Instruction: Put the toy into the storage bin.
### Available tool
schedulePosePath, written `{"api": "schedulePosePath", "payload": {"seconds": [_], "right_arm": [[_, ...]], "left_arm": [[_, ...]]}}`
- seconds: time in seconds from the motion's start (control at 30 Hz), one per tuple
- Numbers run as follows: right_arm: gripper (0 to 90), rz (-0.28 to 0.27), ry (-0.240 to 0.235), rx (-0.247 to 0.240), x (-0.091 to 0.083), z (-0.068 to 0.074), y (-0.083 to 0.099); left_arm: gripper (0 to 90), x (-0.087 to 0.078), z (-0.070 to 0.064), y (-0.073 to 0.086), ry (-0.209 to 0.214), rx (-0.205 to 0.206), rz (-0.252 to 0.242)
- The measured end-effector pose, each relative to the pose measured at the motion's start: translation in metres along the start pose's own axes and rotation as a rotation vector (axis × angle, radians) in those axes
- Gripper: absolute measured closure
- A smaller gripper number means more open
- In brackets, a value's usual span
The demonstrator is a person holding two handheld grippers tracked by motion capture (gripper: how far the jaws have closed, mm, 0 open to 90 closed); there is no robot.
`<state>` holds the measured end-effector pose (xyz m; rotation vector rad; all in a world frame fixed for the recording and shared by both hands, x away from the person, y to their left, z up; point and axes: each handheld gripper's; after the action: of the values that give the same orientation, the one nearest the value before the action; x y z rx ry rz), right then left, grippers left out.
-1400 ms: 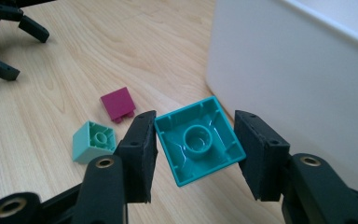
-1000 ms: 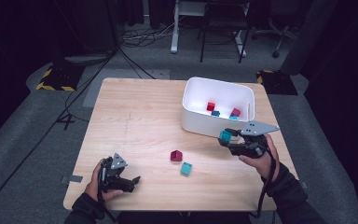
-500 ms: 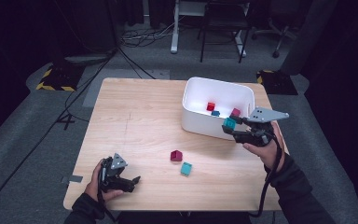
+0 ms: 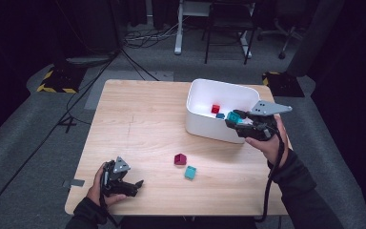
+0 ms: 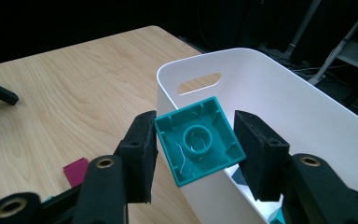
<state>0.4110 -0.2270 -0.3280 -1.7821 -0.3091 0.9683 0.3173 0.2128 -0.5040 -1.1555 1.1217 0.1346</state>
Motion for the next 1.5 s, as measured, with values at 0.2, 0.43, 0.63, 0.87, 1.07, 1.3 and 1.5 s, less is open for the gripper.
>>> {"api": "schedulePosePath", "payload": {"seconds": [0.2, 0.43, 0.63, 0.87, 1.07, 1.3, 1.5], "right_arm": [[51.3, 0.021, 0.040, 0.015, 0.008, -0.014, -0.003], [51.3, 0.040, 0.054, 0.040, 0.019, -0.027, -0.009], [51.3, 0.054, 0.077, 0.068, 0.032, -0.035, -0.016], [51.3, 0.079, 0.095, 0.083, 0.048, -0.041, -0.018], [51.3, 0.102, 0.120, 0.087, 0.055, -0.046, -0.020], [51.3, 0.117, 0.134, 0.111, 0.060, -0.054, -0.018], [51.1, 0.120, 0.132, 0.118, 0.061, -0.057, -0.017]], "left_arm": [[0.6, 0.000, 0.000, 0.000, -0.003, 0.003, 0.000], [0.6, 0.000, 0.000, 0.000, -0.003, 0.004, 0.000], [0.6, 0.000, 0.000, 0.000, -0.003, 0.004, 0.000], [0.6, 0.000, 0.000, 0.000, -0.003, 0.003, -0.001], [0.6, 0.000, 0.000, 0.000, -0.003, 0.004, 0.000], [0.6, 0.000, 0.000, 0.000, -0.003, 0.004, 0.000], [0.6, 0.000, 0.000, 0.000, -0.003, 0.004, -0.001]]}}
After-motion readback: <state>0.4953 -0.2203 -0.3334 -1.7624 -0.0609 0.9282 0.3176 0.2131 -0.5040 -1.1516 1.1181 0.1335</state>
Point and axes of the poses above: each handheld gripper's, and its own axes: x roughly forward along the jaws, y roughly out of its underside, z roughly to its left, and after that the axes turned 1 degree about y, right-handed
